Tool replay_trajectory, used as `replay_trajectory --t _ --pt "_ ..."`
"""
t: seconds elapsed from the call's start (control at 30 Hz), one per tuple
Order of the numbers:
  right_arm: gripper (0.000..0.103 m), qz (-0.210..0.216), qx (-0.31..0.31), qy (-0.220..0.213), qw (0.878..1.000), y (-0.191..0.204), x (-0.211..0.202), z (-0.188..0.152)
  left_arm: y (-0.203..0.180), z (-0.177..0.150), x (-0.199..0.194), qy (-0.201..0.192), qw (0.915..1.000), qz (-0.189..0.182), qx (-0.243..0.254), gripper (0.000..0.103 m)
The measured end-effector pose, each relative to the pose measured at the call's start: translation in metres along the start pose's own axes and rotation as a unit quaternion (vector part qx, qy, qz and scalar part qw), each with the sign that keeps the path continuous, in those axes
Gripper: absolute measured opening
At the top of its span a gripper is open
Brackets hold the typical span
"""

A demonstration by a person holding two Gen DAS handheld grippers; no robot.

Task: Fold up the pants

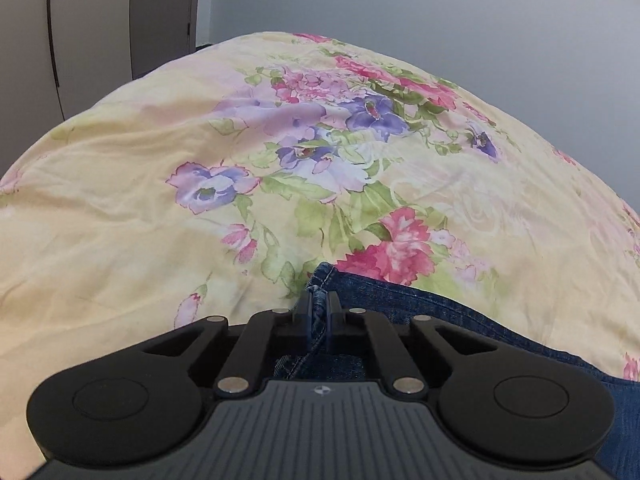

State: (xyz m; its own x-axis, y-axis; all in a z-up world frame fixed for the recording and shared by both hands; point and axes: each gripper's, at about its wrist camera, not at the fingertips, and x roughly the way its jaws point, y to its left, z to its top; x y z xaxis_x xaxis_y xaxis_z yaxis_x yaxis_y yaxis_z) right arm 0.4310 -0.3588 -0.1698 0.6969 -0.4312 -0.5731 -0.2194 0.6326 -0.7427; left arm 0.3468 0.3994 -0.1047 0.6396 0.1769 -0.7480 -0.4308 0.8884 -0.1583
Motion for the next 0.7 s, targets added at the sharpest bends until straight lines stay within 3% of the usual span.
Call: replay_trajectory --t 0.23,0.47,0.57,0.63,0.7 --pt "0.075 -0.03 -0.015 -0.004 0.999 0.006 -0.005 0.003 -0.019 0.017 -0.025 -0.05 0.9974 0.021 0.047 0.004" --pt "0.075 -0.033 -0.024 0.001 0.999 0.006 -0.009 0.004 -0.031 0.032 -0.02 -0.077 0.9945 0.035 0.062 0.003" --pt "0.075 -0.036 -0.01 0.002 0.999 0.002 -0.008 0.004 -0.028 0.032 -0.002 -0.082 0.9904 0.088 0.068 0.0" --pt "0.075 -0.036 -0.002 0.008 0.999 0.001 -0.007 0.002 -0.016 0.03 0.011 -0.068 0.9929 0.089 0.04 0.0" --pt "0.075 -0.032 0.006 0.01 0.999 -0.001 -0.008 -0.001 -0.013 0.023 0.014 -0.058 0.9935 0.084 0.049 0.0"
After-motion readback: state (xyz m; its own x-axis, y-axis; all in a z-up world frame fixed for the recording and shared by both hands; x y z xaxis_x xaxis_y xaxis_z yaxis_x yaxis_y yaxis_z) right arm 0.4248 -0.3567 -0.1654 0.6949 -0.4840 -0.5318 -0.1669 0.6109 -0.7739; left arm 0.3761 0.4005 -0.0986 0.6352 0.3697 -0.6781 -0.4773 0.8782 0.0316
